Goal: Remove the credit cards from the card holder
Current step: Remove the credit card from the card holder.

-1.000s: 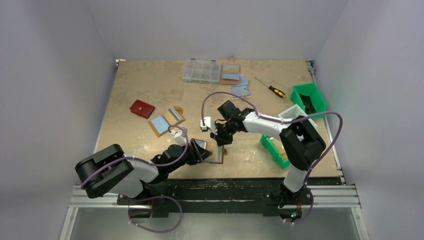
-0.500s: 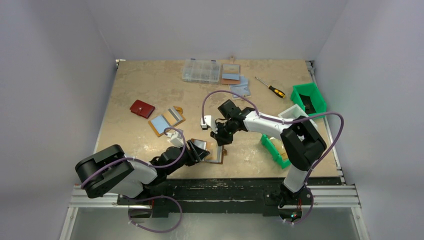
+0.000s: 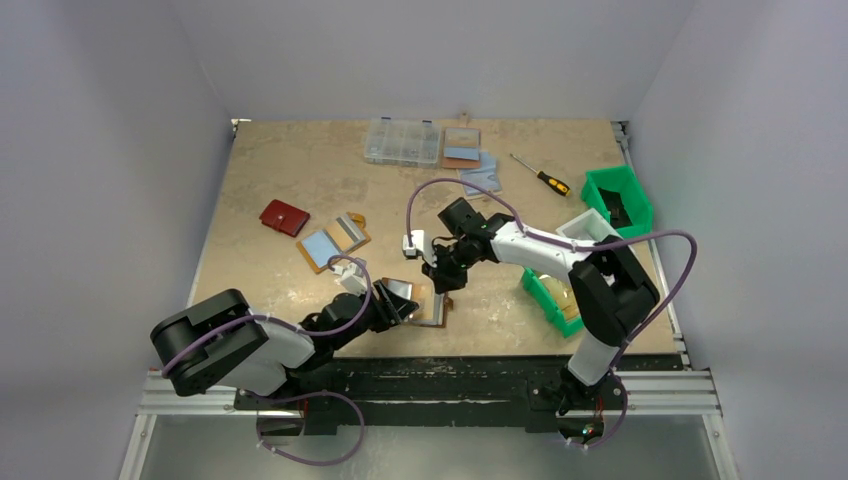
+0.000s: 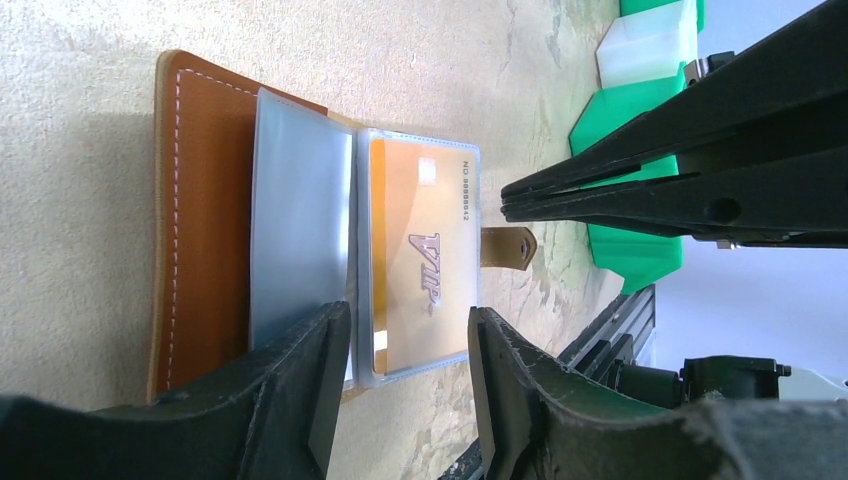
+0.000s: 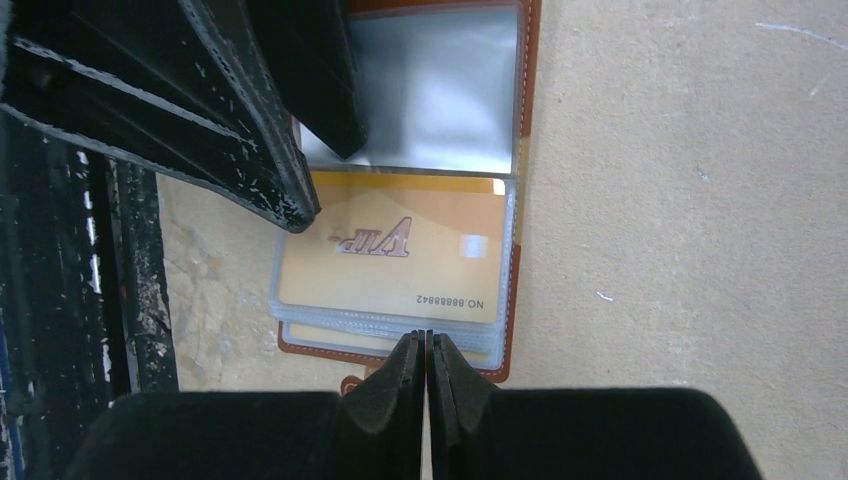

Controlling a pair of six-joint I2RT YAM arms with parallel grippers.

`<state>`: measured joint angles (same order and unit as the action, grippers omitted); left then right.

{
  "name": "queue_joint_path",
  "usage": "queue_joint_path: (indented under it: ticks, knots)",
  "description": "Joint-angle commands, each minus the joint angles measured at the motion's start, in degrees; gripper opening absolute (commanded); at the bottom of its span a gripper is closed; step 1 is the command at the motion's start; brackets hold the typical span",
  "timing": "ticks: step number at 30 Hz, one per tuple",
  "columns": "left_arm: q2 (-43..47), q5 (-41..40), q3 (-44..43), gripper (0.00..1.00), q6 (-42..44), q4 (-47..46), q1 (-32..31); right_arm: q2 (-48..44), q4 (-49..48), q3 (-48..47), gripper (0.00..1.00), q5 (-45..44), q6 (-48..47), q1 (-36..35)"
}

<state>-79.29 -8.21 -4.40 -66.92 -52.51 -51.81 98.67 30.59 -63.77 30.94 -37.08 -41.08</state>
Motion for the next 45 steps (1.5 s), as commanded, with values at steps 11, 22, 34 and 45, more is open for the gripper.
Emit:
queue_joint_path:
  ticks: [11, 22, 34, 45]
  knots:
    - [-1.5, -0.1, -1.2, 0.5, 0.8, -1.9, 0.0, 0.3, 0.1, -1.6, 0.11, 2.9, 0.2, -0.8]
    - [-1.7, 0.6, -1.1, 0.5, 1.1, -2.8, 0.0, 1.8, -0.4, -1.8, 0.11, 1.2, 0.7, -2.7]
    - [-4.4, 1.4, -0.7, 0.49, 0.9, -6.9, 0.0, 4.7, -1.7, -2.3, 0.11, -3.7, 3.1, -3.5]
    - [-9.3, 1.7, 0.1, 0.4, 0.0, -12.4, 0.3, 7.2, -1.7, -3.3, 0.11, -4.3, 4.9, -5.4]
